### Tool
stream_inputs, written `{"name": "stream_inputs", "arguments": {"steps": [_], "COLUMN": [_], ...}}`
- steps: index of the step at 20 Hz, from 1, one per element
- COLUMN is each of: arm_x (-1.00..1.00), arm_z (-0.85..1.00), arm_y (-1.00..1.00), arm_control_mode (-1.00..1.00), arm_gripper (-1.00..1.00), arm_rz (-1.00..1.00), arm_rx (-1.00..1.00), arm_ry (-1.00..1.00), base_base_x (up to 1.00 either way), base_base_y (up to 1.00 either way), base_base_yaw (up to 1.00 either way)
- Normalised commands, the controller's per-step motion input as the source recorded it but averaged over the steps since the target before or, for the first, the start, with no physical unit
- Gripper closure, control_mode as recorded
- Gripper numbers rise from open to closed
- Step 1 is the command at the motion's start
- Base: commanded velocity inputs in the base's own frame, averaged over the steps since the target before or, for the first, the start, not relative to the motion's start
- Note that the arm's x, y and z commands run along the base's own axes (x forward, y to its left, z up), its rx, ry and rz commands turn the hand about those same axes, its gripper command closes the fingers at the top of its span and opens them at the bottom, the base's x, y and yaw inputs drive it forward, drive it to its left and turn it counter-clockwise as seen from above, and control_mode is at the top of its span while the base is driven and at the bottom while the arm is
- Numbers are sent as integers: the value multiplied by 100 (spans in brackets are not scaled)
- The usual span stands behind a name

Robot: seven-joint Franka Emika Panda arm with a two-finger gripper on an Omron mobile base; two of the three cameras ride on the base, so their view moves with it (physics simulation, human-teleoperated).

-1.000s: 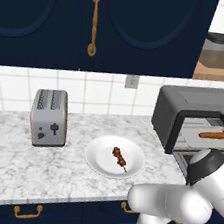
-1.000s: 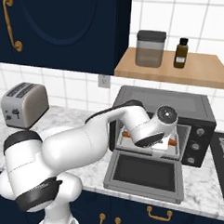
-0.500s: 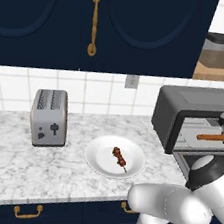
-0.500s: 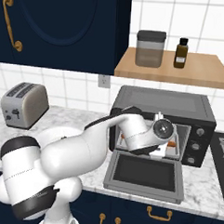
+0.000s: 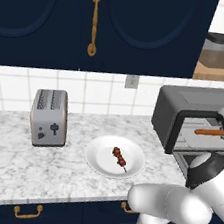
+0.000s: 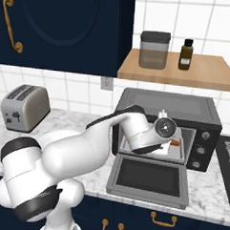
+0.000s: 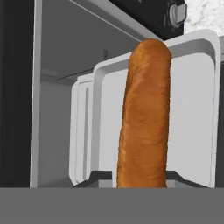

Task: Pick up the kebab skewer and baguette bread, and place them inside the toaster oven. Close the toaster oven door and start by setting the timer.

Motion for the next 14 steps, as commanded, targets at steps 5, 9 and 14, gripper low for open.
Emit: {"name": "stream_inputs", "arguments": {"steps": [5,9,14], "arm_x": [40,29,20], "arm_z": [-10,-6,-11], "arm_y": [7,0,0], "arm_control_mode": [-100,-100,-100], "arm_gripper": [100,100,-100], "arm_rz": [0,0,0], "arm_rx": [0,0,0], "arm_ry": [0,0,0], "base_base_x": [0,0,0], "base_base_y": [0,0,0], "base_base_yaw": [0,0,0]}}
